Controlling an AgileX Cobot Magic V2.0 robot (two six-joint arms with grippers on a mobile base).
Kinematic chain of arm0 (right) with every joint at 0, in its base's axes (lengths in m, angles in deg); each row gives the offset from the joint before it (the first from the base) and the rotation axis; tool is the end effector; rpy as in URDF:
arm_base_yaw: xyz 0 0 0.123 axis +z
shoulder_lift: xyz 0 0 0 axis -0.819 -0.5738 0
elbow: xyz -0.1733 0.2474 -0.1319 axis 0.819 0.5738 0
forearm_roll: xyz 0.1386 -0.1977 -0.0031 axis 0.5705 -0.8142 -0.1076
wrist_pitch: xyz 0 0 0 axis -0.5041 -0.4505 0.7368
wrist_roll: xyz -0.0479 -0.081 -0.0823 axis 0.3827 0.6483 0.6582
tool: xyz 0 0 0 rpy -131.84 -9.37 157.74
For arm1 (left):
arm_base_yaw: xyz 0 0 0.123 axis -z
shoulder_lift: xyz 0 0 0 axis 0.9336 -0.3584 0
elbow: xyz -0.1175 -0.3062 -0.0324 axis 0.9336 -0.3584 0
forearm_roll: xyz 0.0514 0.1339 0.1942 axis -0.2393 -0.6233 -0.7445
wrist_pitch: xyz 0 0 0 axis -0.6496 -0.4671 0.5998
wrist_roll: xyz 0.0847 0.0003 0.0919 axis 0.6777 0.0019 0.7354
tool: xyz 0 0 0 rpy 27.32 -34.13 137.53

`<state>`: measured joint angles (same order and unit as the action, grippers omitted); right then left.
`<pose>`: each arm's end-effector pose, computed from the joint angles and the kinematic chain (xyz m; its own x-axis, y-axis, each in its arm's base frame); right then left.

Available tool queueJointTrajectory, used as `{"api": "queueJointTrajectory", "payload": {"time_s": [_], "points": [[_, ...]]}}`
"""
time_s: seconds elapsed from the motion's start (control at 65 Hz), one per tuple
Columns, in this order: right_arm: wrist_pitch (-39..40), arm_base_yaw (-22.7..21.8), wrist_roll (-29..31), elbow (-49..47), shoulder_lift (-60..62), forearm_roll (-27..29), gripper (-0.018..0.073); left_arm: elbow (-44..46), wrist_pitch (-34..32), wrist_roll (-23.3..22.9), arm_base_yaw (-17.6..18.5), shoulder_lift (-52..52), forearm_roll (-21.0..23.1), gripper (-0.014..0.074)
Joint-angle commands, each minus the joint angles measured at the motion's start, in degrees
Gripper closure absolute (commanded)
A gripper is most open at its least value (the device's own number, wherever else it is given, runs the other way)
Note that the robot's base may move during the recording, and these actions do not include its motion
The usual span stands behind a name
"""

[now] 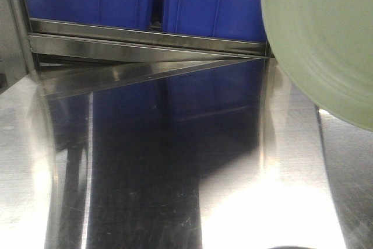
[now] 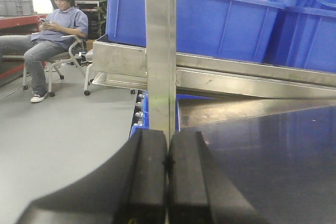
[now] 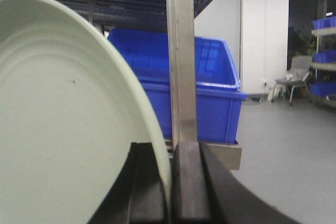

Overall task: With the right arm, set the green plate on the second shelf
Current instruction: 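Lift the plate with the right gripper, tilting it upright, then drive the base away from the table holding the plate in the right gripper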

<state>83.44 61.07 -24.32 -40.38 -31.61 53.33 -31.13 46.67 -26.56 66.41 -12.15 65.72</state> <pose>0.0315 0.0002 0.2419 0.3037 0.1251 -0.9445 -0.1097 0.9893 0.0958 0.0349 0.0014 0.2096 0.0499 -0.0004 -0.9988 -0.0440 0.9990 -0.0026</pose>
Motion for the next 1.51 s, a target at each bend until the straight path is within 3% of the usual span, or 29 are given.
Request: {"api": "queueJointTrajectory", "payload": {"time_s": [0.0, 1.492], "points": [[8.8, -0.45, 0.0, -0.56, 1.79, 0.45, 0.0505, -2.27, -5.27, -0.12, -0.14, 1.17, 0.18, 0.0466], [9.02, -0.45, 0.0, -0.56, 2.63, 0.45, 0.0505, -2.27, -5.27, -0.12, -0.14, 1.17, 0.18, 0.0466]]}}
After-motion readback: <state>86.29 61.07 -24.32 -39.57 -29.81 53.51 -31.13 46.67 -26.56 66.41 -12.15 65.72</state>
